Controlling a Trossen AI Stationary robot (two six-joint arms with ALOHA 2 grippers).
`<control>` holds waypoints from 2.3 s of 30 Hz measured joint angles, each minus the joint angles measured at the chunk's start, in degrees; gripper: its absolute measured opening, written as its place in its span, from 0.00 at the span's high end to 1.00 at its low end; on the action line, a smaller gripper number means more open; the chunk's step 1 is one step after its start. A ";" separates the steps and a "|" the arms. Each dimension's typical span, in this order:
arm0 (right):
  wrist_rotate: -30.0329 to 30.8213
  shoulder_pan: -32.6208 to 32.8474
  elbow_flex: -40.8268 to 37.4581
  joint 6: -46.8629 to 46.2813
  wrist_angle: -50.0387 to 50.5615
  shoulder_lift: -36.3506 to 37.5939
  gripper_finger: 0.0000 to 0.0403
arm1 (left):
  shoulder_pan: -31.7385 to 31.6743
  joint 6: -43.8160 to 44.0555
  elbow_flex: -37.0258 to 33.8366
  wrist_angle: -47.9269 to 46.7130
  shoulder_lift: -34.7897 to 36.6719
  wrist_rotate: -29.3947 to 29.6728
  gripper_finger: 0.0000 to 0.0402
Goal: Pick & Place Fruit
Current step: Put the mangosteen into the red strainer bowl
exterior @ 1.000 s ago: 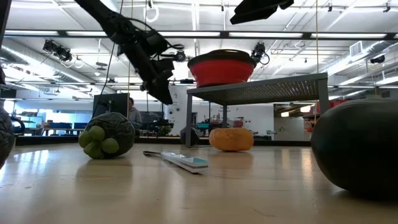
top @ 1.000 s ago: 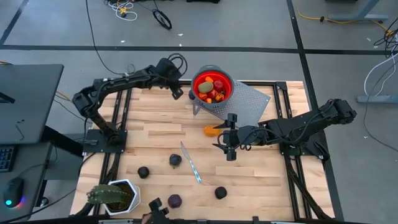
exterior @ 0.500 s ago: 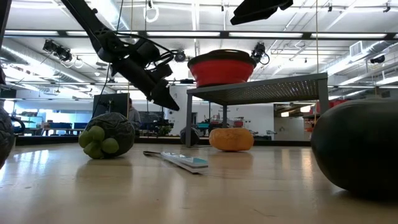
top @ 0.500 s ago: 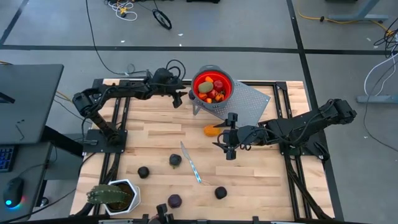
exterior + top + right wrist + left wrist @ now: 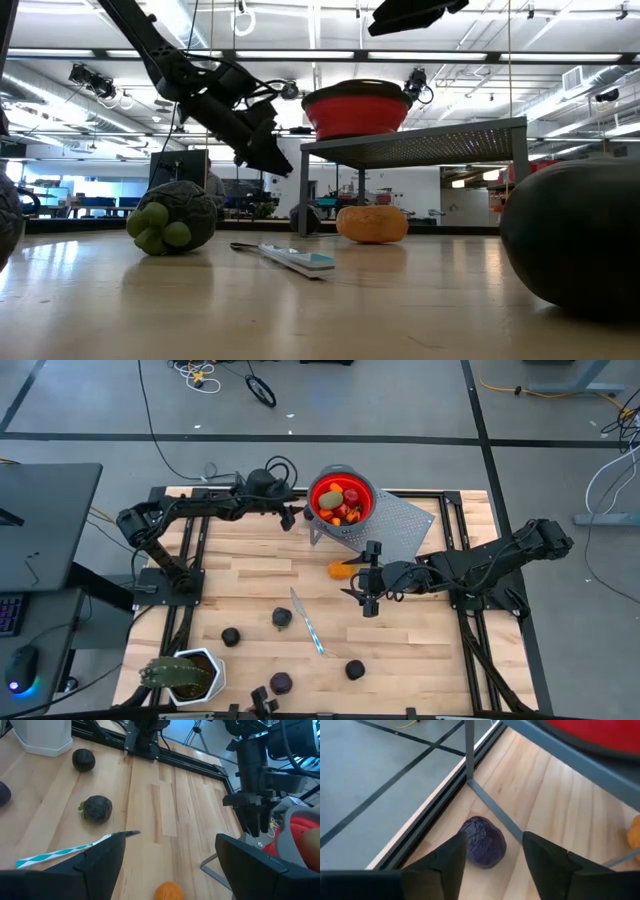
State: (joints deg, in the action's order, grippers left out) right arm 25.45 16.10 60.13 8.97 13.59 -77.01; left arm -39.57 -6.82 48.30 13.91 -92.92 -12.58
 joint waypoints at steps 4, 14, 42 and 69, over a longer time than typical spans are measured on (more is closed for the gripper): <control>-0.02 0.00 -0.01 0.44 -0.25 0.00 0.21 | 0.40 -0.36 1.88 0.37 -1.75 -0.19 0.42; -0.02 0.00 0.01 1.01 0.49 0.00 0.21 | -0.41 -5.67 6.20 -2.86 -7.61 -0.62 0.38; -0.17 -0.81 0.01 0.97 -0.35 0.00 0.21 | 0.90 -9.67 6.31 2.51 -12.22 1.07 0.13; -0.15 -0.82 0.01 1.13 -0.59 0.00 0.21 | 0.92 -8.79 6.27 1.05 -12.22 5.40 0.09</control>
State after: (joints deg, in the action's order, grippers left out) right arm 25.30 15.28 60.14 10.10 12.99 -77.01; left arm -38.65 -15.61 54.57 14.97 -105.14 -7.19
